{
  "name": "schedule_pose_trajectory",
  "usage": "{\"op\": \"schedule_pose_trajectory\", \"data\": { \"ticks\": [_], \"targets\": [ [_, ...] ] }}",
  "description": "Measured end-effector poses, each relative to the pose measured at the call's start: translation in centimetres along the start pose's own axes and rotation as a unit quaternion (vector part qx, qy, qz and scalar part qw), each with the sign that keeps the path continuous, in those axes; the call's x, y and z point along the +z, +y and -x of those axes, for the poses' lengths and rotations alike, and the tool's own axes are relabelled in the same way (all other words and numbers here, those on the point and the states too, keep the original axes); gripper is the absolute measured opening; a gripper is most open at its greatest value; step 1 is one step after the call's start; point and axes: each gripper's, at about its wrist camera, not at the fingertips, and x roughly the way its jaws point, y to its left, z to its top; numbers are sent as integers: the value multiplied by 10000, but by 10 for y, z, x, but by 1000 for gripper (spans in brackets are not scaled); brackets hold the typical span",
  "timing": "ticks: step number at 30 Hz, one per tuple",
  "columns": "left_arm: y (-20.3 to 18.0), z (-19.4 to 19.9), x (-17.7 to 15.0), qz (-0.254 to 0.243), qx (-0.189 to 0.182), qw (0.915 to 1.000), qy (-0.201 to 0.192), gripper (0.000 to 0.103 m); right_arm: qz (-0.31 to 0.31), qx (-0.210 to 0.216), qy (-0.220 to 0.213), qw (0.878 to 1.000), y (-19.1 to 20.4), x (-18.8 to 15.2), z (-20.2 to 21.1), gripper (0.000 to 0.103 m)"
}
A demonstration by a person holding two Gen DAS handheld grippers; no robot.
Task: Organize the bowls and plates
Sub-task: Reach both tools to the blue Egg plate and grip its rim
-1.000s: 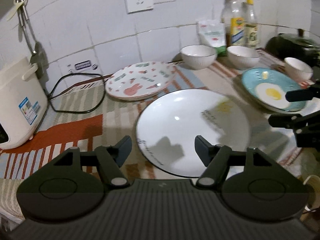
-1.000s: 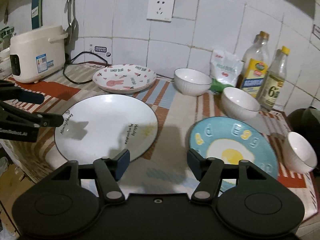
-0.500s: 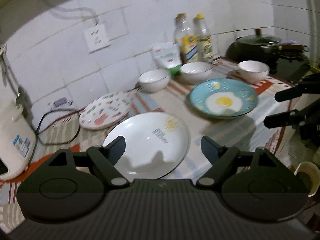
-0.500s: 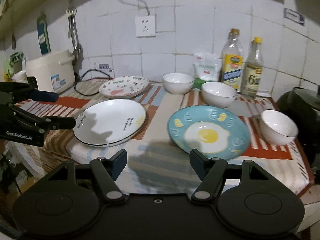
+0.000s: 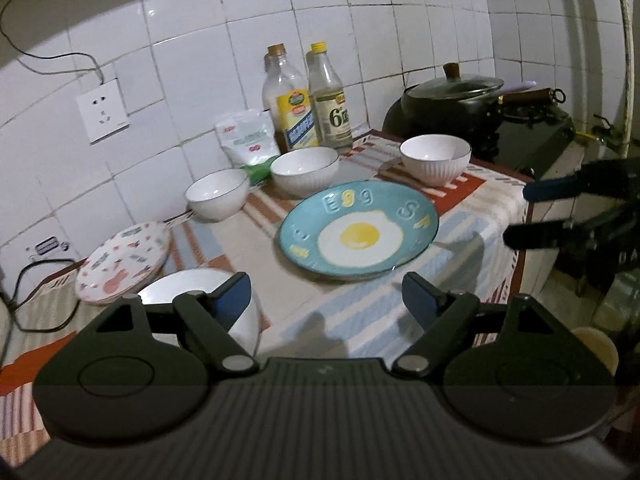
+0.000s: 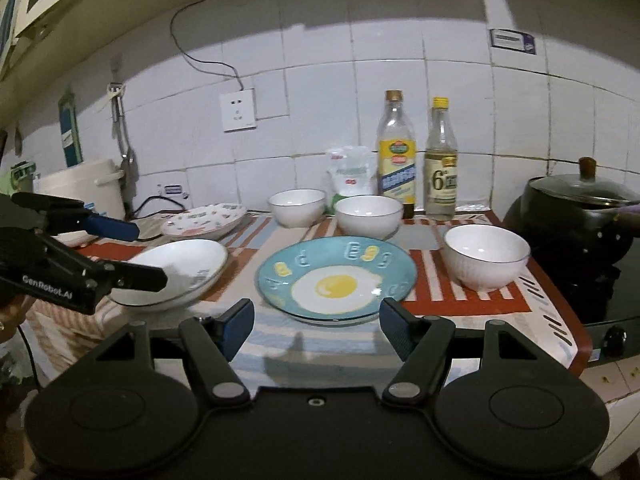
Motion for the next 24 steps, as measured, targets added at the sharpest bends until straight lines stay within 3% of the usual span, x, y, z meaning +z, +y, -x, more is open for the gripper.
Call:
{"op": "schedule_pose_trajectory", "data": {
  "ticks": [5, 8, 12, 22, 24],
  "targets": [
    [-12, -33, 0, 134, 222, 9993, -254, 82, -147, -161, -335, 9992, -22, -10, -19, 74],
    [-8, -54, -2, 443, 207, 9983, -314, 82, -221, -582, -531, 9966, -33, -12, -32, 74],
    [-10, -83, -2, 369, 649, 9967, -332, 82, -502, -670, -279, 9961, -53, -11, -58, 74],
    [9, -144, 2, 859, 571, 9945, 199, 82, -841, -671, 176, 9940, -71, -11, -114, 74],
    [13, -152, 3, 989, 520, 9932, 327, 79, -833, -623, 212, 9943, -72, -8, -123, 74]
  ]
}}
